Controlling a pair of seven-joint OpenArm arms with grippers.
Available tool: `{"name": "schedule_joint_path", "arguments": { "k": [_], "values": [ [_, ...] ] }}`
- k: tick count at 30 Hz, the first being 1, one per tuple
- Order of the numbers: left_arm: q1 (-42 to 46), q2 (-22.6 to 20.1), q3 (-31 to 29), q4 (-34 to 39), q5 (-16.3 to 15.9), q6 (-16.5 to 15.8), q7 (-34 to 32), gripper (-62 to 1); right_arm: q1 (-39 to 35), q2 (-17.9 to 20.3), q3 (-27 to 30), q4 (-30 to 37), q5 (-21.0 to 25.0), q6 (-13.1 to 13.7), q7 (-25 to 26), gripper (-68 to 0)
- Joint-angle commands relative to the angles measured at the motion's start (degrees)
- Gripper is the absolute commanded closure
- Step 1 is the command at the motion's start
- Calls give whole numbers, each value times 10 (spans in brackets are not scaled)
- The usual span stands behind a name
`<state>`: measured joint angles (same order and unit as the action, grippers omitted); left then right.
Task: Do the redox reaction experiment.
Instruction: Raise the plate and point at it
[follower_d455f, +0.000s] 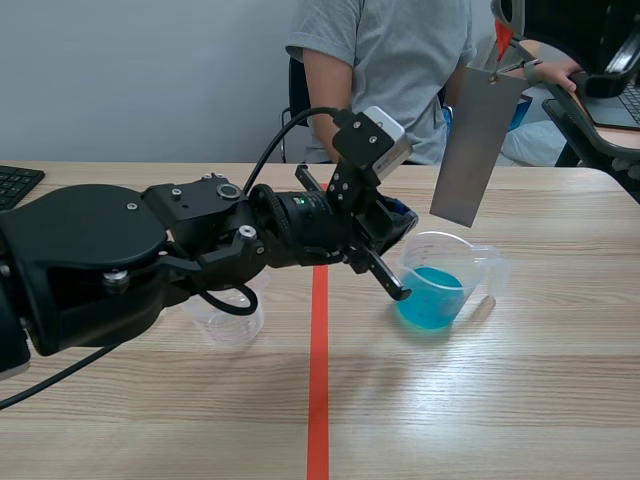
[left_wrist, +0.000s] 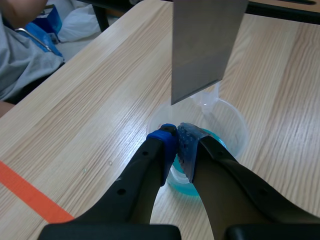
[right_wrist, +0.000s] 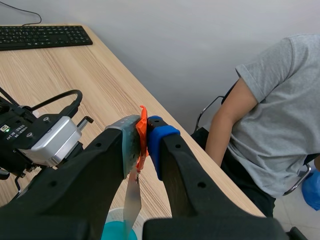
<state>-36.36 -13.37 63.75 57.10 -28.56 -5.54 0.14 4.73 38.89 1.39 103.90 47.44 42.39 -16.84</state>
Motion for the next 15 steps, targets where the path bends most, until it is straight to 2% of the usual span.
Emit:
{"name": "schedule_joint_path", "arguments": {
  "k": [1,7,15],
  "values": [
    [-10,4,-3,9,-3,3,-13,-40,7,9,7,6,8,3,10,-15],
    [-10,0,-3,0,-3,2,-27,-40,7,9,7,6,8,3,10,-15],
    [-10,0,-3,-11,-4,-37,-38,-40,7,9,7,6,8,3,10,-15]
  ]
}}
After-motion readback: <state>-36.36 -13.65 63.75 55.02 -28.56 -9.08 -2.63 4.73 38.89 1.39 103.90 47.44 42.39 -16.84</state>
